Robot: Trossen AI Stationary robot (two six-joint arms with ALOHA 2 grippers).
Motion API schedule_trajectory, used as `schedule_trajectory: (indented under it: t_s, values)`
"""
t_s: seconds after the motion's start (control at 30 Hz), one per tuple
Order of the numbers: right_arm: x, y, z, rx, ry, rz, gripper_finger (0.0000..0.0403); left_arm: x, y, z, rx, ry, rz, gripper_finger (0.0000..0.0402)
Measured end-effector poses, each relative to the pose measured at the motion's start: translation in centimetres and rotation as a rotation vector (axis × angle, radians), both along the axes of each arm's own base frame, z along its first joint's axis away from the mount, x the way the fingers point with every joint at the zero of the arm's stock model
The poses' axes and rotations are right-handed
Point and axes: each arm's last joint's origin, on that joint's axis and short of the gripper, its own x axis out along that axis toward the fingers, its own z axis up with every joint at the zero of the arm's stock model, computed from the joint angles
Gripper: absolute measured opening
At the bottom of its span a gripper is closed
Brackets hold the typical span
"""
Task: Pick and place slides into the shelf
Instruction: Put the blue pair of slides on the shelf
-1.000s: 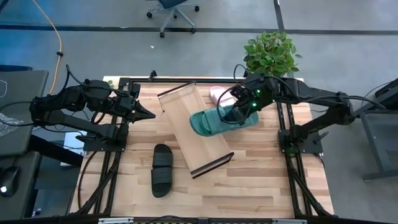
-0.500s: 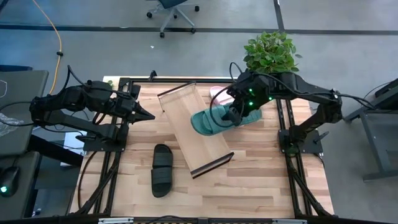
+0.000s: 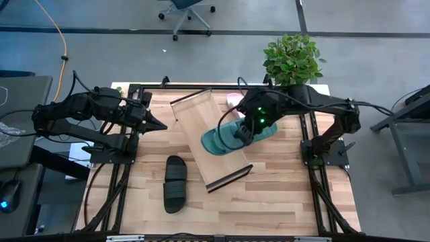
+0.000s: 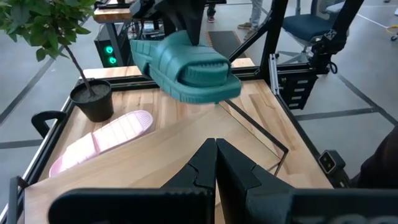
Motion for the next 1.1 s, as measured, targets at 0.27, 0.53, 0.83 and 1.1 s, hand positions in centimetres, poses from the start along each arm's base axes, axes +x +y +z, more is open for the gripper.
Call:
schedule_trajectory:
  t_s: [0.27,0.53,0.83,1.1]
  values:
    - [1.4,1.2,-1.0,0.0,0.011,0.037,0.0,0.0,0.0,0.0,-0.001,0.0,-0.004,0.0001]
    - [2.9,2.0,-1.6,0.005,-0.02,0.05,0.0,0.0,0.0,0.0,-0.002,0.001,-0.004,0.0001]
    - [3.6,2.4,-2.0,0.007,-0.024,0.059,0.0,-0.1,0.0,-0.1,-0.003,0.015,-0.004,0.0001]
    - [4.9,2.8,-3.2,0.019,-0.003,0.075,0.0,-0.1,0.0,-0.2,-0.003,0.026,-0.005,0.0001]
